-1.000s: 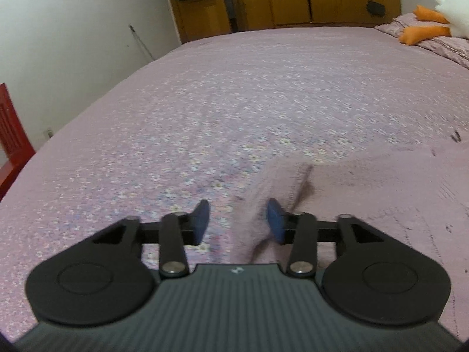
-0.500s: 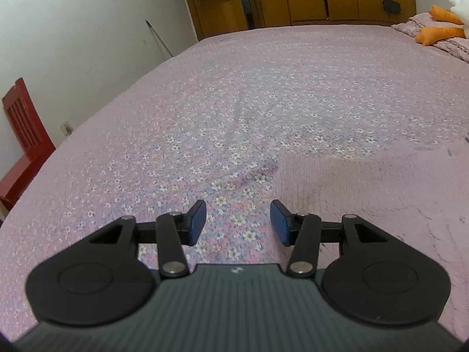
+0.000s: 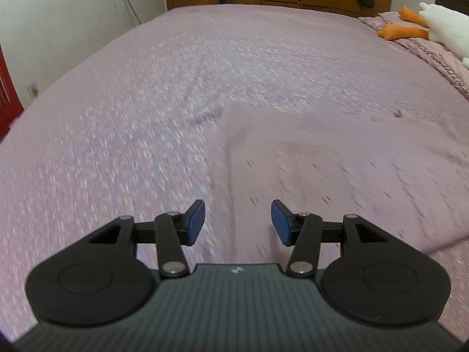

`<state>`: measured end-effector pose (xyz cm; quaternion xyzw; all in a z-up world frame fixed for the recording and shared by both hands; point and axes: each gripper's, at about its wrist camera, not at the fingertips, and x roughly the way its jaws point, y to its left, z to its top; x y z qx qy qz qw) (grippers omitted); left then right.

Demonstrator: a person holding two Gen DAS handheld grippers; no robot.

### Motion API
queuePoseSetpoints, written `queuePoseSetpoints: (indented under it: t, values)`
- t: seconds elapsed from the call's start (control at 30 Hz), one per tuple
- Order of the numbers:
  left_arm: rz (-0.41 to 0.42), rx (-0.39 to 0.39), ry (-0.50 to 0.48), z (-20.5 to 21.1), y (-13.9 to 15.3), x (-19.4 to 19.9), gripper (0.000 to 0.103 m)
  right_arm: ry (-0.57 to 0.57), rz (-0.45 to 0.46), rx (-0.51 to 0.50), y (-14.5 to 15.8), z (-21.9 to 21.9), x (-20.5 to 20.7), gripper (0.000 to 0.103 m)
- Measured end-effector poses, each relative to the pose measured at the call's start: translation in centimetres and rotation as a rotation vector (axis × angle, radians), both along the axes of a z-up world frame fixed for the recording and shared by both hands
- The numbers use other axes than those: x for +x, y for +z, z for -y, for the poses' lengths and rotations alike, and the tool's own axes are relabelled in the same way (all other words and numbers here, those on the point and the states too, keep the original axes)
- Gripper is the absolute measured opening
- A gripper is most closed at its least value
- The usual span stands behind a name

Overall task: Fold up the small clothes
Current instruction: 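Fold the cardigan over with both tools and open them, then grasp the end of the folded cardigan with the right tool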

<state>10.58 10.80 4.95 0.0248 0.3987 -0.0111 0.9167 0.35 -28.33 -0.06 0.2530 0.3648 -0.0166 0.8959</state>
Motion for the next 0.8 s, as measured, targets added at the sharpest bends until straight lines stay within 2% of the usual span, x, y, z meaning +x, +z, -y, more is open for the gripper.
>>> queuePoseSetpoints:
  t: [0.2,0.27,0.4,0.5,0.67,0.8]
  values:
    - [-0.046,-0.011,0.010,0.8,-0.2,-3.0,0.054,-0.030,0.026,0.041,-0.8,0.4,-1.1,0.085]
    - [-0.058,-0.012,0.020,1.0,-0.5,-3.8,0.058,-0.038,0.031,0.069,-1.0,0.7,-1.2,0.086]
    - [-0.105,-0.015,0.022,1.8,-1.7,-5.1,0.058,-0.051,0.053,0.148,-1.7,1.4,-0.9,0.089]
    - [-0.125,-0.005,0.024,2.4,-2.5,-5.4,0.058,-0.061,0.062,0.194,-2.2,1.6,-0.3,0.090]
    - [-0.155,0.007,0.060,2.8,-4.0,-5.6,0.058,-0.058,0.084,0.205,-2.6,1.3,0.7,0.091]
    - [-0.146,0.005,0.071,2.7,-4.3,-5.9,0.059,-0.034,0.090,0.242,-2.9,1.1,2.0,0.091]
